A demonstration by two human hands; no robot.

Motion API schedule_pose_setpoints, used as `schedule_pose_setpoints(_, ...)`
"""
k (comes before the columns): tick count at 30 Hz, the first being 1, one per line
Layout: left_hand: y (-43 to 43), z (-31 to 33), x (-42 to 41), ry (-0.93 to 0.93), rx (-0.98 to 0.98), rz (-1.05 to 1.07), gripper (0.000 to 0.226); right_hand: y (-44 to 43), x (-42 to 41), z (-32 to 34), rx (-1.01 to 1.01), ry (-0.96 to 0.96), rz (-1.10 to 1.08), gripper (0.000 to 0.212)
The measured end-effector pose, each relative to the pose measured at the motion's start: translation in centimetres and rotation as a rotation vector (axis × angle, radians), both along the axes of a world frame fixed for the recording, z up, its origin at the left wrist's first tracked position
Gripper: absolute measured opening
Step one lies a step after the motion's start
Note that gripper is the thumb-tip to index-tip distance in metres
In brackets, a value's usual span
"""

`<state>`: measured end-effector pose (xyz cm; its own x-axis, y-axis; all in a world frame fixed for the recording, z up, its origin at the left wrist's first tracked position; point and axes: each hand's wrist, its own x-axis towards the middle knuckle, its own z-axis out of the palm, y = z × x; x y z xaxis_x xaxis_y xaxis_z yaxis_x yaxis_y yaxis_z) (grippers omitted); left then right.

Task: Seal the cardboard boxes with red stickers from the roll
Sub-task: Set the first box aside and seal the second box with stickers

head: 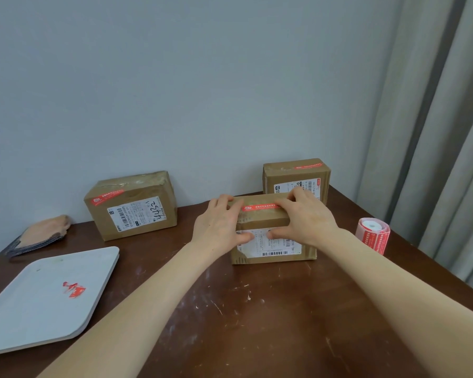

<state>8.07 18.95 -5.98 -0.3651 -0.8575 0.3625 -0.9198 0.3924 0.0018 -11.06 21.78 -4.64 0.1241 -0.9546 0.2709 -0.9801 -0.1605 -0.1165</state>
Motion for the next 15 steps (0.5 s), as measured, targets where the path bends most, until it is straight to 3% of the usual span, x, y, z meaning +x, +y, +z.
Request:
schedule_pose_setpoints(9, -0.17, -0.03, -0.35, -0.045, 0.017, 0.027, 0.072, -0.29, 0.36, 0.12, 0.004, 0.032, -0.007, 0.074)
schedule_pose_setpoints(15, 0.44, -0.48, 0.28, 0.028, -0.041, -0.013, 0.067, -0.05, -0.31, 0.11, -0.005, -0.077, 0.017, 0.072)
